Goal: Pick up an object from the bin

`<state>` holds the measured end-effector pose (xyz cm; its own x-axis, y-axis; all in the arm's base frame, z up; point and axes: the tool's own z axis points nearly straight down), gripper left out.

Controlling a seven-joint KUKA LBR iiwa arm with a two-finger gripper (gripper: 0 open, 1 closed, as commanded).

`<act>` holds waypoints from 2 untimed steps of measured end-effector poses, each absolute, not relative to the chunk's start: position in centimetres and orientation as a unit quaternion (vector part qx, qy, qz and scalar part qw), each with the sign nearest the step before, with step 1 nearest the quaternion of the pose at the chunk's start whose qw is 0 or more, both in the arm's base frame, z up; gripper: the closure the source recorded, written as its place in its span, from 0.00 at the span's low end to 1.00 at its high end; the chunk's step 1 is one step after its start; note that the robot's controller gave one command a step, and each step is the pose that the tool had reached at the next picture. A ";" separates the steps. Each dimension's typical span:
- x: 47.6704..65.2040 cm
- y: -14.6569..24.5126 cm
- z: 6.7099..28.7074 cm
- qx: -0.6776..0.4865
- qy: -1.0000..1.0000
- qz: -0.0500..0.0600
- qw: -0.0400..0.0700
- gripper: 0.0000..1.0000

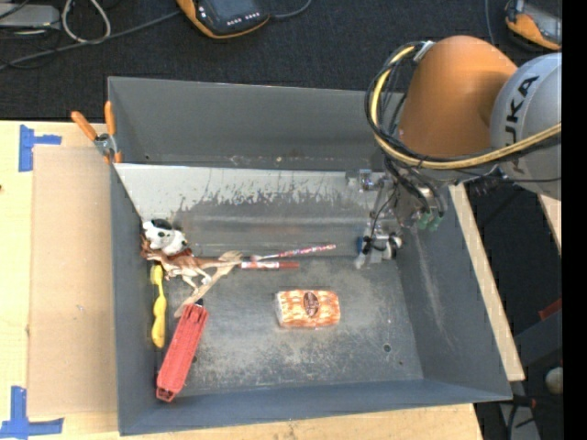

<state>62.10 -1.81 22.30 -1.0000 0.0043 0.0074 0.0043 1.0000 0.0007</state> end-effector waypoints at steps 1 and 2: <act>62.2 -1.8 22.7 -0.002 -1.000 0.000 0.000 0.00; 60.3 -0.7 15.0 -0.012 -1.000 0.000 -0.001 0.00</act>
Offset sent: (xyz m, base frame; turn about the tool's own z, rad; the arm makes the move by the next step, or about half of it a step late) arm -0.0327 0.0201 -0.1279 0.0361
